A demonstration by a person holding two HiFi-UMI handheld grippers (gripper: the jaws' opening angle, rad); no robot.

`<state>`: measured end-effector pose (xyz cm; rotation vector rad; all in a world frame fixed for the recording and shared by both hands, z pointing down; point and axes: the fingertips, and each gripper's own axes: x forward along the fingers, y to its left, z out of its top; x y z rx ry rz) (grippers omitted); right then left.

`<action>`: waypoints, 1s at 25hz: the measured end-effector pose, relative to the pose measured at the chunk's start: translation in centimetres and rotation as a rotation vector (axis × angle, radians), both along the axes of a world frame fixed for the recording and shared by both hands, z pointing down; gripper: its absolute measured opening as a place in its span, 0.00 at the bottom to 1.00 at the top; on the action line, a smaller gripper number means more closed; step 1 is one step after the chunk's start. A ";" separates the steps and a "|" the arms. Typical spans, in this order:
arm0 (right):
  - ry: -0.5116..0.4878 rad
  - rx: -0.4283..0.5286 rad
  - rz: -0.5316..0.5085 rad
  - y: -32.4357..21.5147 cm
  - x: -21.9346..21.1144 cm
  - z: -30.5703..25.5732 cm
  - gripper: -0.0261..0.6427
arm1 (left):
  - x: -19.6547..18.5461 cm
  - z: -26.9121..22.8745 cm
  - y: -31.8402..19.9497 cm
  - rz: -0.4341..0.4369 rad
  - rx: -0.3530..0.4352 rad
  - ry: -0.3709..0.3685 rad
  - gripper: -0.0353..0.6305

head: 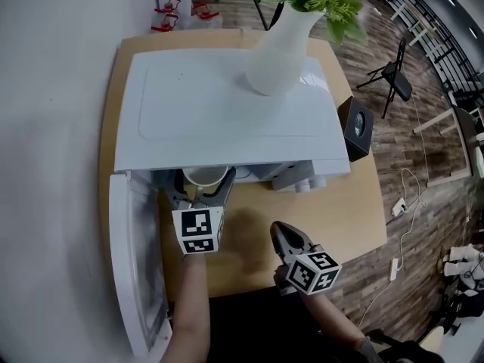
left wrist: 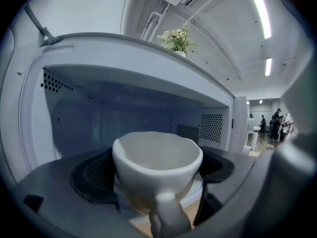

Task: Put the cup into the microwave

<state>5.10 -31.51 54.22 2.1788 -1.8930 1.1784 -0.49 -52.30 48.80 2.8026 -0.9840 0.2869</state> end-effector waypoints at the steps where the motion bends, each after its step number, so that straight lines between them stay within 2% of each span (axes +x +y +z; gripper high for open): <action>1: 0.000 -0.001 -0.002 -0.1 0.0 0.1 0.03 | 0.1 0.1 -0.3 -0.005 -0.002 0.003 0.77; 9: -0.004 -0.009 0.005 -0.6 -0.2 0.5 0.03 | 1.6 0.7 -2.4 -0.024 -0.003 0.008 0.77; 16: -0.014 -0.017 0.011 -0.8 -0.1 1.0 0.03 | 3.0 1.9 -3.7 -0.017 -0.007 -0.030 0.77; 25: -0.018 -0.017 0.029 -0.8 0.8 1.2 0.03 | 3.8 2.1 -4.4 -0.007 -0.013 -0.033 0.77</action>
